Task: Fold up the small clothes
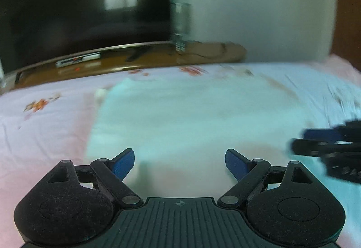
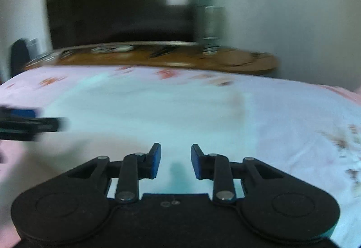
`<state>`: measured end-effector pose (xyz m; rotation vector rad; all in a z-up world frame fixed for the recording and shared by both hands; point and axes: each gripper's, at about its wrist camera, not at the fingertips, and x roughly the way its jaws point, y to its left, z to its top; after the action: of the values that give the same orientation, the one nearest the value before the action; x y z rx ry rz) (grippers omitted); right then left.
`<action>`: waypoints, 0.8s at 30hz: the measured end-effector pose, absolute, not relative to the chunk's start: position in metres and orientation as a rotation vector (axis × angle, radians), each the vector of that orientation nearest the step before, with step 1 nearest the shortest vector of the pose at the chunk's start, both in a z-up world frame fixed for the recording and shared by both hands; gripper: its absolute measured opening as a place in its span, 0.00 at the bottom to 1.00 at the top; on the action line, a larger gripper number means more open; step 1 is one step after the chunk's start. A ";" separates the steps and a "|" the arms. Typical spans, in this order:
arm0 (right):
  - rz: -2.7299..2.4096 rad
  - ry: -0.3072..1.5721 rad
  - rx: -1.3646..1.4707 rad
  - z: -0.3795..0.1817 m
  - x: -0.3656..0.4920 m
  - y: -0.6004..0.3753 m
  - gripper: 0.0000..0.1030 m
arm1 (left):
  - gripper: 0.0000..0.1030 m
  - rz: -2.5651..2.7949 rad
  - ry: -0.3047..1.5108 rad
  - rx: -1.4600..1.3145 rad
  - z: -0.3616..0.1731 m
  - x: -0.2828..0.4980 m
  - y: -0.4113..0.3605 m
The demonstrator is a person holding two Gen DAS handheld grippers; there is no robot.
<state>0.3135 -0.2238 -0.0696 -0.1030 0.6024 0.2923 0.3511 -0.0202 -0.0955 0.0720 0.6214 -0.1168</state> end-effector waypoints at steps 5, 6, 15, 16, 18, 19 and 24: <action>0.384 0.666 -0.139 -0.093 0.301 -0.197 0.28 | 0.85 -0.117 0.687 0.070 -0.113 0.342 -0.028; 0.382 0.658 -0.151 -0.096 0.298 -0.197 0.28 | 0.85 -0.119 0.691 0.057 -0.109 0.340 -0.026; 0.468 0.653 -0.152 -0.102 0.313 -0.182 0.27 | 0.85 -0.153 0.672 0.045 -0.117 0.347 -0.012; 0.468 0.639 -0.154 -0.102 0.310 -0.183 0.27 | 0.85 -0.150 0.667 0.068 -0.116 0.346 -0.014; 0.452 0.648 -0.175 -0.101 0.309 -0.184 0.27 | 0.85 -0.123 0.658 0.099 -0.116 0.342 -0.013; 0.425 0.645 -0.203 -0.099 0.305 -0.186 0.26 | 0.86 -0.103 0.658 0.099 -0.114 0.337 -0.008; 0.212 0.667 -0.101 -0.095 0.299 -0.264 0.26 | 0.91 -0.072 0.684 0.000 -0.113 0.331 0.035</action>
<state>0.2986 -0.2643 -0.0951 -0.1009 0.6670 0.2123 0.3309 0.0355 -0.1133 0.0000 0.6835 -0.0721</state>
